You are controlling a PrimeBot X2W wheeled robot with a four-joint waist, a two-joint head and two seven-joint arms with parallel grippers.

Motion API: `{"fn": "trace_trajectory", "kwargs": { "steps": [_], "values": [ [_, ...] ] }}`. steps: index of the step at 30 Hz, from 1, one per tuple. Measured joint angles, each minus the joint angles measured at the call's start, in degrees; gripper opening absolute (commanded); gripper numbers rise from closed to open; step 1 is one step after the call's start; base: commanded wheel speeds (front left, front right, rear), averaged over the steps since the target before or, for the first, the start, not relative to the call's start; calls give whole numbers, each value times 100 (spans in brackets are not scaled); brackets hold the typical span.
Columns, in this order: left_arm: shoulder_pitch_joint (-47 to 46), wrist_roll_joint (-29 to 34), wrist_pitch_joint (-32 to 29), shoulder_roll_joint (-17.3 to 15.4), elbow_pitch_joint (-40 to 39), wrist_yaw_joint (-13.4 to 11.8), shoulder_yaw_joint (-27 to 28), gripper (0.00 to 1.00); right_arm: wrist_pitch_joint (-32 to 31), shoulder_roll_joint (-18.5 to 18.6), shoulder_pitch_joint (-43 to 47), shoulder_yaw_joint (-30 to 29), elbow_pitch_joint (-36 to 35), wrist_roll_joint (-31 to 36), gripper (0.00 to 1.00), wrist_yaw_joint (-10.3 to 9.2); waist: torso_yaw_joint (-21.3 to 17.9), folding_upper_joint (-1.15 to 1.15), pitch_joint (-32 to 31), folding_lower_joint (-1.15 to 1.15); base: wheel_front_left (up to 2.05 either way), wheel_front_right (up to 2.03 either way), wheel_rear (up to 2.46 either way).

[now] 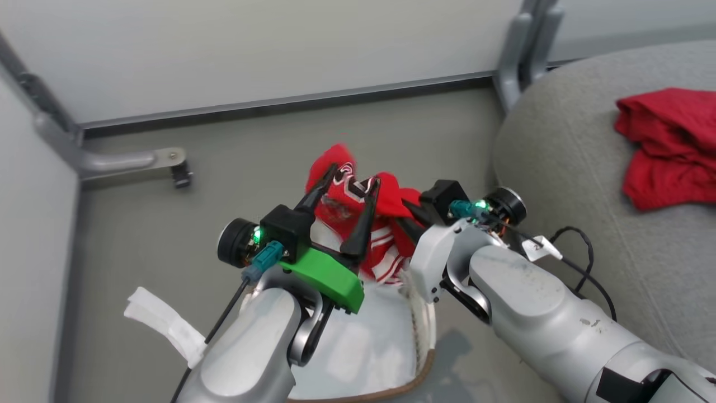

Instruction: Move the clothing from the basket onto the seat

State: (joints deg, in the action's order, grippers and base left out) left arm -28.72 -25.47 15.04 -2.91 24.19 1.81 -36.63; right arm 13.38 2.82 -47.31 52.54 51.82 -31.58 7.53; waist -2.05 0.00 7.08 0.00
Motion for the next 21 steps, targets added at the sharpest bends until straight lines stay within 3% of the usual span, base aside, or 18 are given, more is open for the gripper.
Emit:
{"fn": "trace_trajectory", "kwargs": {
  "steps": [21],
  "values": [
    [-27,505,1,-119,635,263,508,100,162,11,-5,-320,-201,-345,0,0,-2252,0,530,0,0,0,0]
  ]
}}
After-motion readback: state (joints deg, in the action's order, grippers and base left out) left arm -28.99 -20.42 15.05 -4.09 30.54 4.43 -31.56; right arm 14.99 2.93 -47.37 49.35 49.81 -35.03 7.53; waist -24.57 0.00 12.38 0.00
